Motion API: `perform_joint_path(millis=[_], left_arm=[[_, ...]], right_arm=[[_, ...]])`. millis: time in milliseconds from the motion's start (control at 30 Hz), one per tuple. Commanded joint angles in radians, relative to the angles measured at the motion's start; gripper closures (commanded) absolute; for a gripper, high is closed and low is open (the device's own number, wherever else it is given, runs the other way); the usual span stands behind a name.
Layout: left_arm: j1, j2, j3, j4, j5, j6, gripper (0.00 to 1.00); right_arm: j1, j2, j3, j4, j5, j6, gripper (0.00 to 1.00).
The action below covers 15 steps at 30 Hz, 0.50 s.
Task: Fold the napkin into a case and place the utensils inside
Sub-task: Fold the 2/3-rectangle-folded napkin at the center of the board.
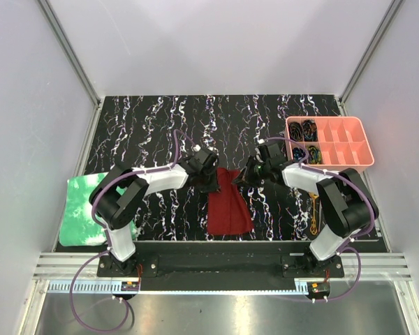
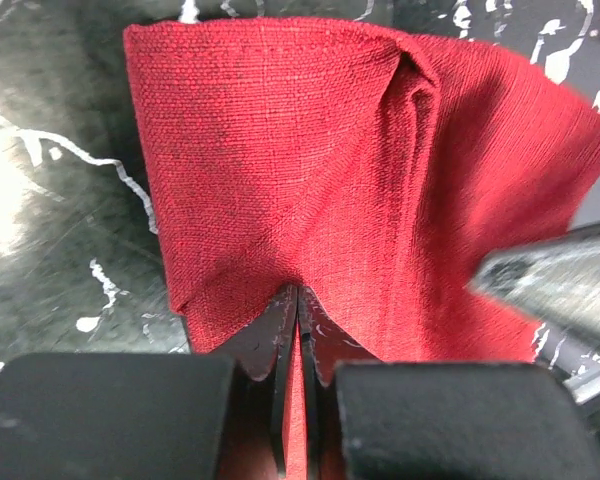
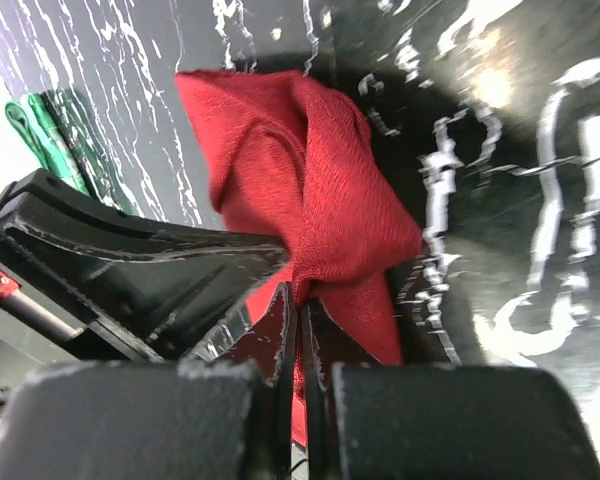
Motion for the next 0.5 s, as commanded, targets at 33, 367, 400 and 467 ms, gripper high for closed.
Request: perform_joint_path(millis=[33, 367, 400, 467], left_arm=[[-0.001, 0.040, -0.009, 0.077, 0.054, -0.002, 0.94], [0.001, 0.006, -0.047, 0.099, 0.085, 0.010, 0.95], [0.001, -0.006, -0.055, 0.093, 0.084, 0.013, 0.94], [0.002, -0.052, -0.063, 0.071, 0.084, 0.021, 0.94]], right_arm=[[0.092, -0.013, 0.082, -0.035, 0.102, 0.117, 1.00], [0.150, 0.062, 0.091, 0.070, 0.217, 0.308, 1.00], [0.152, 0.064, 0.088, 0.065, 0.225, 0.315, 1.00], [0.152, 0.062, 0.073, 0.065, 0.242, 0.329, 1.00]])
